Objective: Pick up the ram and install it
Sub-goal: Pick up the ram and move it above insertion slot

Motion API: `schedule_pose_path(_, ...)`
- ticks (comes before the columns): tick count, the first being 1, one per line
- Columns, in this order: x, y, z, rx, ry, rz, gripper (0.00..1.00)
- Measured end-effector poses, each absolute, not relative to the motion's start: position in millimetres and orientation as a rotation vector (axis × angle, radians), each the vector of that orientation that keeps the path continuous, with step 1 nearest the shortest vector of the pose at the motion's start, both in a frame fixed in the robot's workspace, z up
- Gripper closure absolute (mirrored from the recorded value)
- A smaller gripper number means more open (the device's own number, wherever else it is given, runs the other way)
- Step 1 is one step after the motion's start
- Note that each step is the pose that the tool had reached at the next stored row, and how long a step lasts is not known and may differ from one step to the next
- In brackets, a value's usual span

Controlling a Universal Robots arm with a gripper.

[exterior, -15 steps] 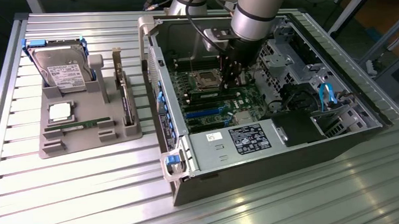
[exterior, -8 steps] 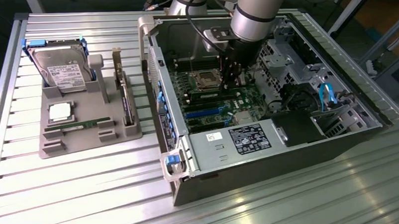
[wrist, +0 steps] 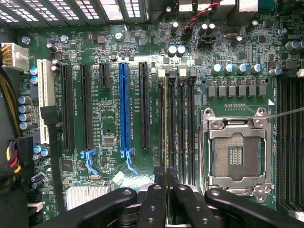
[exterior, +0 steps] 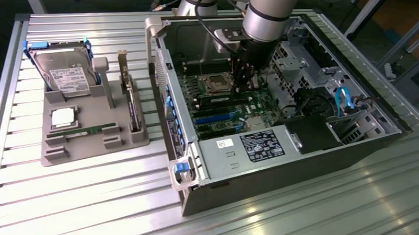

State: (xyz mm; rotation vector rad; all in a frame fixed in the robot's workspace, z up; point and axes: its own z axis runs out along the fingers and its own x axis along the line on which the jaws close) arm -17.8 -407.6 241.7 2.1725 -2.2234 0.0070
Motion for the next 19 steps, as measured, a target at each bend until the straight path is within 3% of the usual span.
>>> schedule_pose_path(19,-17.7,-407.7,249.6,2.186,-2.221,0.011,0.88)
